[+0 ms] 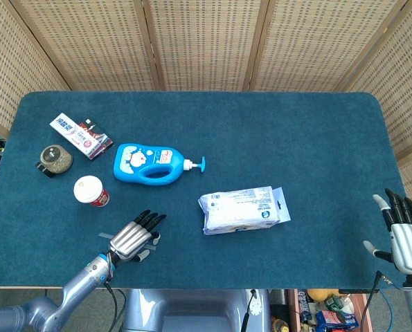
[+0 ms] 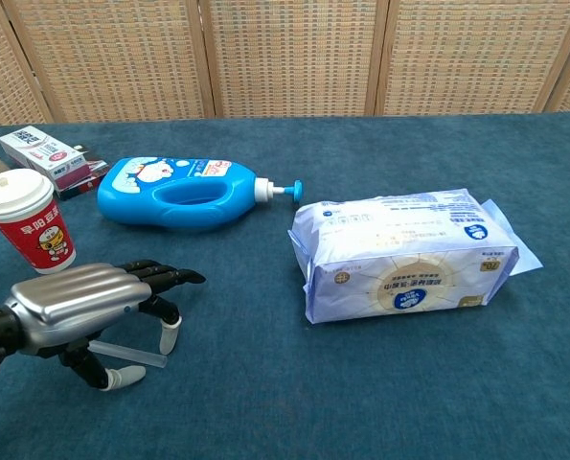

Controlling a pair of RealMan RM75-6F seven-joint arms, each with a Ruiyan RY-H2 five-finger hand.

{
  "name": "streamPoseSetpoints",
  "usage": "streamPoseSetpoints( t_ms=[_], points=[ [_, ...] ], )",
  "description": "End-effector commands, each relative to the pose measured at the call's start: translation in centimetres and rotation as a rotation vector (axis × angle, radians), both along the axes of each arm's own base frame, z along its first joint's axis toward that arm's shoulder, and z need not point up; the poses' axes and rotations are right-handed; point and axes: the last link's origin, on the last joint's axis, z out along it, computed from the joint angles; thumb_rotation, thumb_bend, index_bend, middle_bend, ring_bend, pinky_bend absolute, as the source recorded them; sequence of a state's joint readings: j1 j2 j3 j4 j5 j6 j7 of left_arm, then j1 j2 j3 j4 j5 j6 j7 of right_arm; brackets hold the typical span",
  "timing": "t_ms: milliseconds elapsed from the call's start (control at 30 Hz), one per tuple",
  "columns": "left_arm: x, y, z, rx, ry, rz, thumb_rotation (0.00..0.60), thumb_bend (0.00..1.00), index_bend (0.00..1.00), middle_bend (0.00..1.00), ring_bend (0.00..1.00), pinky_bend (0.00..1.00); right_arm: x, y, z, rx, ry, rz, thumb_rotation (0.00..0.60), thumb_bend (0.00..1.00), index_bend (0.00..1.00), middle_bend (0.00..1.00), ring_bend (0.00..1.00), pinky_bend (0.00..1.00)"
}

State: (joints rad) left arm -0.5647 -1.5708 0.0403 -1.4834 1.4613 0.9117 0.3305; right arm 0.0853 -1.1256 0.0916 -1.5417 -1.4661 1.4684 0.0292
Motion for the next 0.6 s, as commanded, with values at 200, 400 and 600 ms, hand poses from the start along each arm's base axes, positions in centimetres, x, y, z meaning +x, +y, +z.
streamPoseSetpoints(
  t_ms=[200, 400, 600],
  points=[
    [0.0, 0.1, 0.0, 0.008, -0.004, -0.001, 0.600, 0.37, 0.53, 0.00, 0.00, 0.00, 0.0, 0.0, -0.1, 0.005, 0.001, 0.001, 0.600, 0.00, 0.00, 0.00, 0.00, 0.00],
    [-0.1, 0.1, 0.3, 0.014, -0.010, 0.003, 0.600, 0.38, 0.55, 0.00, 0.00, 0.00, 0.0, 0.0, -0.1, 0.004, 0.001, 0.001, 0.600, 0.00, 0.00, 0.00, 0.00, 0.00],
    [1.4, 0.3, 2.3, 0.037, -0.119, 0.007, 0.600, 0.38, 0.55, 0.00, 0.00, 0.00, 0.0, 0.0, -0.1, 0.003, 0.001, 0.002, 0.600, 0.00, 0.00, 0.00, 0.00, 0.00]
  ],
)
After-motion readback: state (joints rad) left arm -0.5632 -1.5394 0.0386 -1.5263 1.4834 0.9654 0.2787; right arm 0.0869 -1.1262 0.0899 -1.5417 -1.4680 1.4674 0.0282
